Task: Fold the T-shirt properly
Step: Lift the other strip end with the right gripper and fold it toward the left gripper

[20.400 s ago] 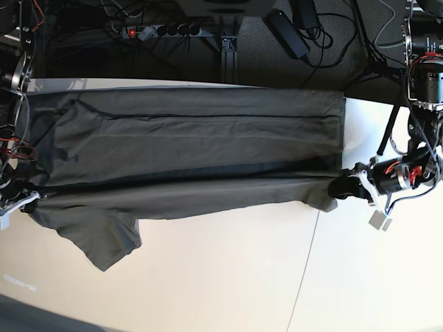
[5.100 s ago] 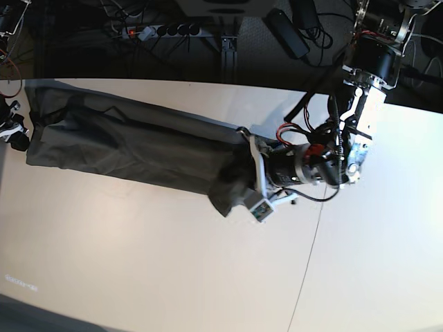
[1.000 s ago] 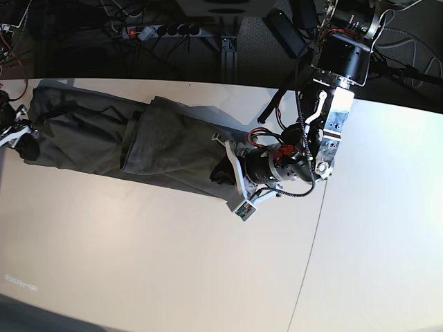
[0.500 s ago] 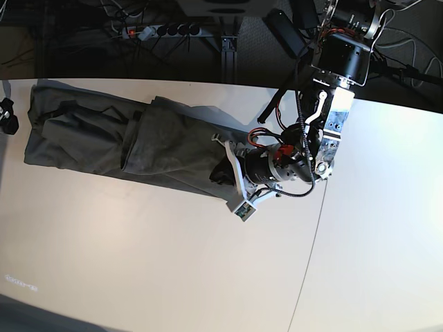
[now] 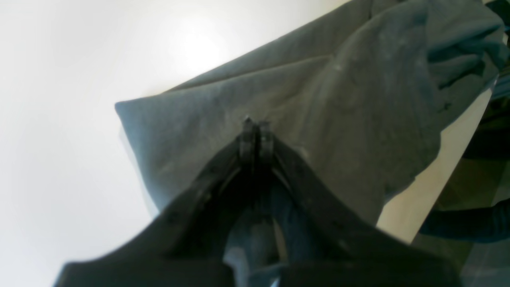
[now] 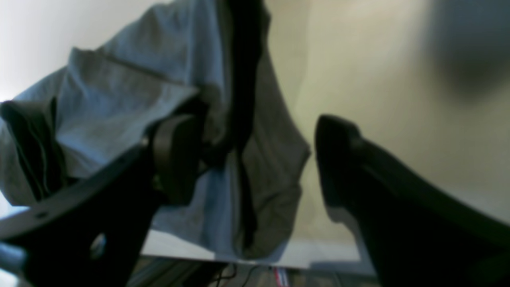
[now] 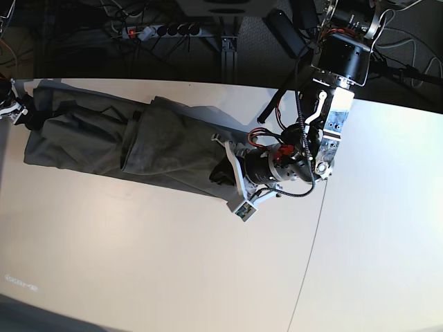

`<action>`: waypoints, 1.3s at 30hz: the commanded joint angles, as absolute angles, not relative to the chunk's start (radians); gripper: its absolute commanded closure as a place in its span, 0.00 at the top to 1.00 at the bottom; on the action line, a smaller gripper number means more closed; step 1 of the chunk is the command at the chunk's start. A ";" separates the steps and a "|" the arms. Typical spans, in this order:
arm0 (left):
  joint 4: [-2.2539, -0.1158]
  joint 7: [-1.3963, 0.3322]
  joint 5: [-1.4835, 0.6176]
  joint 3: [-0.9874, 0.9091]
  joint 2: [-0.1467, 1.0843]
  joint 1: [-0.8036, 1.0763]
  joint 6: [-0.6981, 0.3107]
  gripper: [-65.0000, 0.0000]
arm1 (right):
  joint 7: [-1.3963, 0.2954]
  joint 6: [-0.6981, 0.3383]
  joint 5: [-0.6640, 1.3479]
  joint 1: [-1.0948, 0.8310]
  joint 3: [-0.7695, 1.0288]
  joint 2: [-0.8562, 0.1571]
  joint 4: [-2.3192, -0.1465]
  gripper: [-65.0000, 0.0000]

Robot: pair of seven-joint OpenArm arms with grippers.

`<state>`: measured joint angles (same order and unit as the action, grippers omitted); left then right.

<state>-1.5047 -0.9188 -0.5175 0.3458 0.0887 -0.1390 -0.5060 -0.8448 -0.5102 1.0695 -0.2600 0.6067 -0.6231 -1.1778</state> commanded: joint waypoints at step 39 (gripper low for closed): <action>-1.521 -0.985 -0.699 0.261 0.086 -0.143 -0.572 0.05 | -0.603 -0.588 0.836 -0.172 0.577 -0.642 -1.159 0.00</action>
<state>-1.5047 -1.0027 -0.6811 0.2634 0.0883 -0.1268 -0.5465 -0.6319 -0.5117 0.8257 -0.1802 0.5610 -0.6083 -1.1477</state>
